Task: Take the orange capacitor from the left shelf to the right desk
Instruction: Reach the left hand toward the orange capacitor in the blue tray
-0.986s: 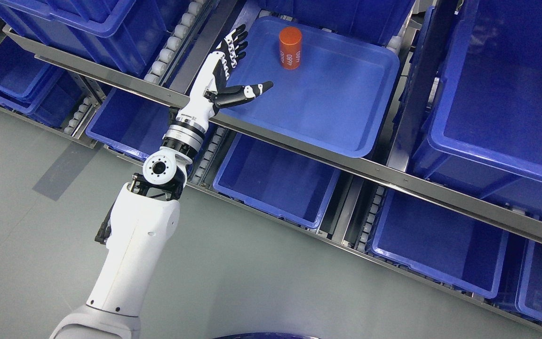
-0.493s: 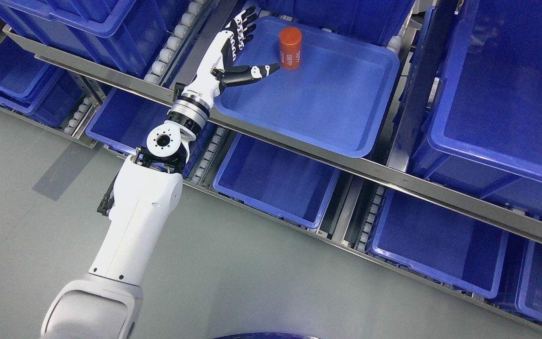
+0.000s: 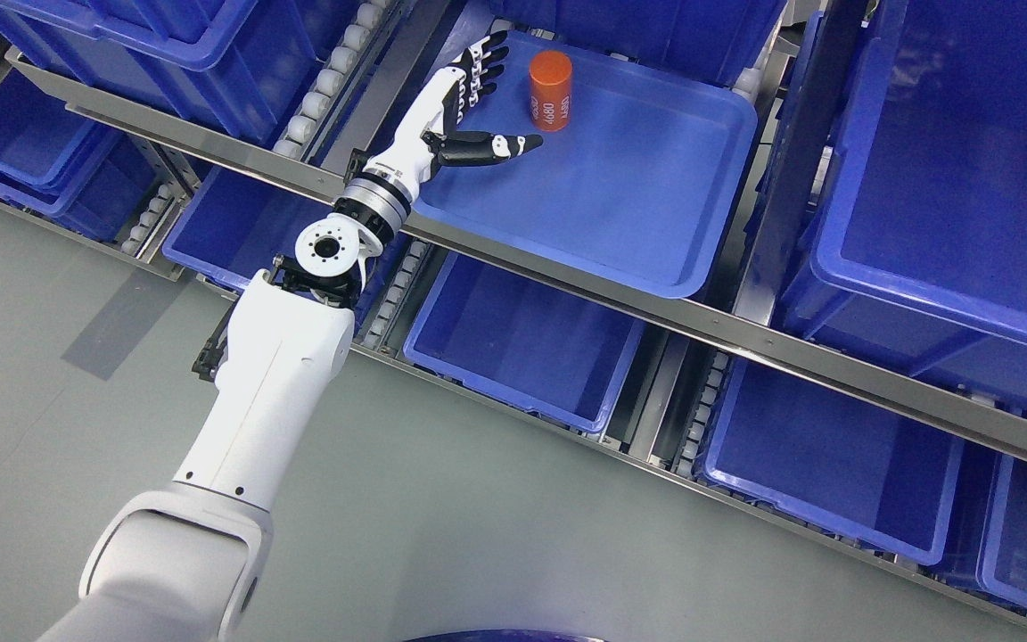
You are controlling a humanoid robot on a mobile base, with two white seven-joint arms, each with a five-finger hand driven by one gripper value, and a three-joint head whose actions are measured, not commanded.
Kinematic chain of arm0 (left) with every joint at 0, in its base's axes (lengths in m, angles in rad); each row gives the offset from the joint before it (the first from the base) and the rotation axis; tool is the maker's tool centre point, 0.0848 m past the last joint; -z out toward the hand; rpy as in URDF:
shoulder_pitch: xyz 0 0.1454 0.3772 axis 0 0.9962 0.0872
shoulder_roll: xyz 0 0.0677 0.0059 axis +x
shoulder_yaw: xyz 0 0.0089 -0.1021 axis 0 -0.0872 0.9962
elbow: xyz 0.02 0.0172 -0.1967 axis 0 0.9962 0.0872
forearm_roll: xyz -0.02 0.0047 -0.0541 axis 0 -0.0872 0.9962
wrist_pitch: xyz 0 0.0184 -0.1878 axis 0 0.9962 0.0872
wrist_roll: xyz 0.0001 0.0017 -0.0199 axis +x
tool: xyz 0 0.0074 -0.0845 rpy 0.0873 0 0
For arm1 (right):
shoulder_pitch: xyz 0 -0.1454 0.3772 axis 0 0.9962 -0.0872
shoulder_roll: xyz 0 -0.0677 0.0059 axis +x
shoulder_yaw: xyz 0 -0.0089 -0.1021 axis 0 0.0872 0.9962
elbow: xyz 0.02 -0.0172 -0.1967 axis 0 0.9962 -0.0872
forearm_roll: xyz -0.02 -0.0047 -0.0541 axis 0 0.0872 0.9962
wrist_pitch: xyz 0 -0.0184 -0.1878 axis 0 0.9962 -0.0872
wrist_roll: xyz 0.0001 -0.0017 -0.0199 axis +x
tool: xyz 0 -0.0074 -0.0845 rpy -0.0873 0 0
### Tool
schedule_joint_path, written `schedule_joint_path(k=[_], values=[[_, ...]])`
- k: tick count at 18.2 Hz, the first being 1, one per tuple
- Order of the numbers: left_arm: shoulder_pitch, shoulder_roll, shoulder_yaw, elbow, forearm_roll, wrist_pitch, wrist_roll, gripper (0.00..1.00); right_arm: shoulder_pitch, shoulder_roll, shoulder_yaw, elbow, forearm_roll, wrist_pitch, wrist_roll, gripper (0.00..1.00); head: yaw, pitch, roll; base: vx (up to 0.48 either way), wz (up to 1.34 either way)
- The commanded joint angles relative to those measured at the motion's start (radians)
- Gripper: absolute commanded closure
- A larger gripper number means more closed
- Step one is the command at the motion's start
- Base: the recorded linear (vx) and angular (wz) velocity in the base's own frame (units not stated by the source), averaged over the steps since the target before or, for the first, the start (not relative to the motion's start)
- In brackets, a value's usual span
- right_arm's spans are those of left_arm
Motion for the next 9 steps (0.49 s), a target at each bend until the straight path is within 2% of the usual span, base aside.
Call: schedule_joint_path(k=[1, 9], values=[[-0.059, 0.017, -0.077, 0.162, -0.012, -0.004, -0.002, 0.04, 0.034, -0.017, -0.012, -0.023, 0.0, 0.003, 0.0, 0.0, 0.0, 0.0, 0.0, 0.0, 0.0], [-0.11, 0.017, -0.136, 0.214, -0.012, -0.004, -0.003, 0.1, 0.034, -0.017, -0.011, -0.023, 0.0, 0.003, 0.0, 0.0, 0.0, 0.0, 0.0, 0.029, -0.02]])
